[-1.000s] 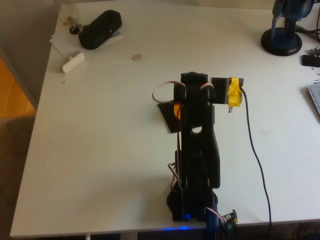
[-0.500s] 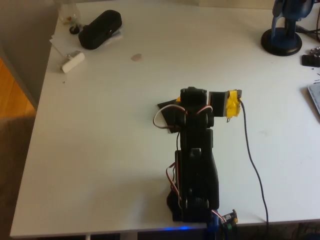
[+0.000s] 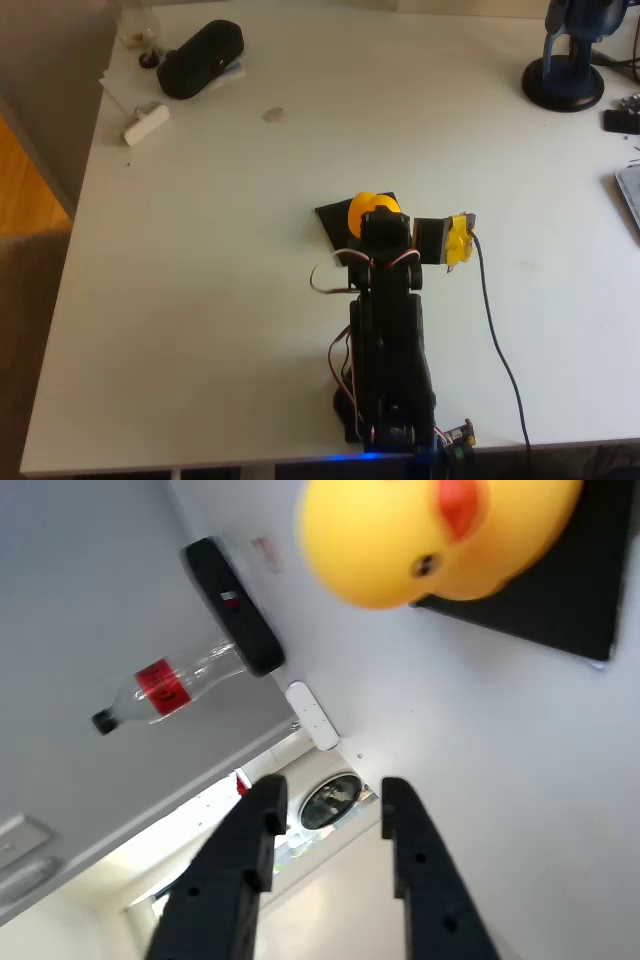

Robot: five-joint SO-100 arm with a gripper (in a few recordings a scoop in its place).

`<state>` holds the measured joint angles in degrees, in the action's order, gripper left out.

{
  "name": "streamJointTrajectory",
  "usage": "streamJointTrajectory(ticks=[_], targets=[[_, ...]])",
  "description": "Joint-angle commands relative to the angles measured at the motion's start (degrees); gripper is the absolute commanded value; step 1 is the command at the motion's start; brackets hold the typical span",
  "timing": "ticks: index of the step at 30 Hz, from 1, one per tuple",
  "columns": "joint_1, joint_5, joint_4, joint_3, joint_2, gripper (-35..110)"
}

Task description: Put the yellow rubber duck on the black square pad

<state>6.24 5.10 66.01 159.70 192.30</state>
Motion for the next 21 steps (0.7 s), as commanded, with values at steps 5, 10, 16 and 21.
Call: streamJointTrajectory(ticks=[5,10,16,21], targets=[[1.76,-0.26,-0.62,3.34,0.88,11],[1.76,-8.17,-5.62,4.04,0.7,11],[1.67,-11.07,-6.15,4.83,0.7,11],[1.14,-10.81,-6.06,6.06,0.7,11]])
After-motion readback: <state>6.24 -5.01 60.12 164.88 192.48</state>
